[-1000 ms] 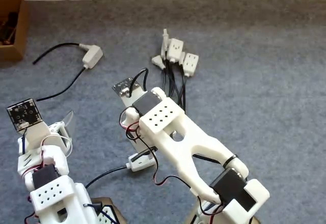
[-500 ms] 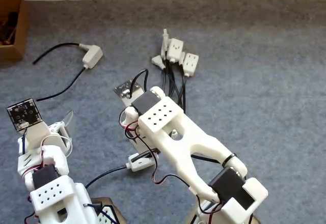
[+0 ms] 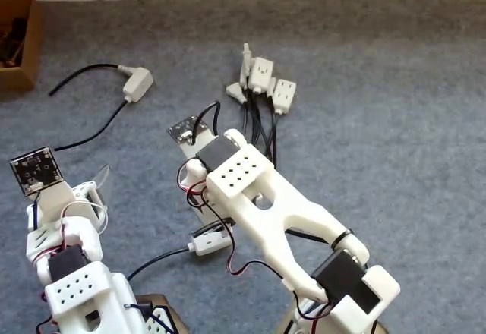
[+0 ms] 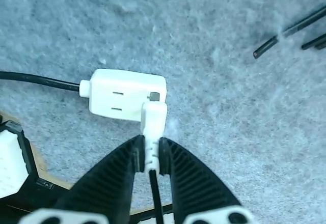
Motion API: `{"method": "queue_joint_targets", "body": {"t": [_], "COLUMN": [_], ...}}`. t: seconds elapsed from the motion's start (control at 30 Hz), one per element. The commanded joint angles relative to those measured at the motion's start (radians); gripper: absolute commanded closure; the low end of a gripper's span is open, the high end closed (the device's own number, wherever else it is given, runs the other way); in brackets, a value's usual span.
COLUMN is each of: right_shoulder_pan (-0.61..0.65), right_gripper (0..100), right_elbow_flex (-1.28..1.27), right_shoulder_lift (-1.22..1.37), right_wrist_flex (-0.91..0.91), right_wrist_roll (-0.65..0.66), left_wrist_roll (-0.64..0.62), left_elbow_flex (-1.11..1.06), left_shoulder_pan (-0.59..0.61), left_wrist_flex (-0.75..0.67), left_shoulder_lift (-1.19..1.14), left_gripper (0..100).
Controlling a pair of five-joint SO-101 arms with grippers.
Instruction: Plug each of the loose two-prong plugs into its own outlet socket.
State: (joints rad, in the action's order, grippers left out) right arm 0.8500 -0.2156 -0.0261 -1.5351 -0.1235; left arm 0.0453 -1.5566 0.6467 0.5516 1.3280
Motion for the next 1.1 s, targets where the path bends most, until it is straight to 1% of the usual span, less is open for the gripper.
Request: {"method": "queue_joint_targets", "body": {"t": [0.0, 0.4, 0.77, 0.83, 0.93, 1.07], "right_shoulder_pan": [0.004, 0.047, 0.039, 0.013, -0.031, -0.036], "right_gripper": [99.1, 99.1, 99.1, 99.1, 99.1, 99.1], "right_elbow_flex": [0.042, 0.016, 0.016, 0.016, 0.016, 0.013], "right_shoulder_lift": [-0.004, -0.012, -0.012, -0.013, -0.013, -0.021], "right_wrist_flex": [0.008, -0.036, -0.059, -0.062, -0.058, -0.058], "right_wrist_roll": [0.005, 0.005, 0.012, 0.014, 0.014, 0.015], "left_wrist_roll": [-0.009, -0.009, -0.008, -0.005, -0.006, -0.006], "left_elbow_flex": [0.005, 0.005, 0.005, 0.019, 0.085, 0.243], "left_shoulder_pan": [-0.01, -0.013, -0.012, -0.007, 0.067, 0.214], "left_wrist_flex": [-0.017, -0.017, -0.017, -0.028, -0.041, -0.003], "left_shoulder_lift": [0.008, 0.008, 0.008, 0.002, -0.016, -0.134], "left_gripper": [63, 63, 63, 63, 63, 63]}}
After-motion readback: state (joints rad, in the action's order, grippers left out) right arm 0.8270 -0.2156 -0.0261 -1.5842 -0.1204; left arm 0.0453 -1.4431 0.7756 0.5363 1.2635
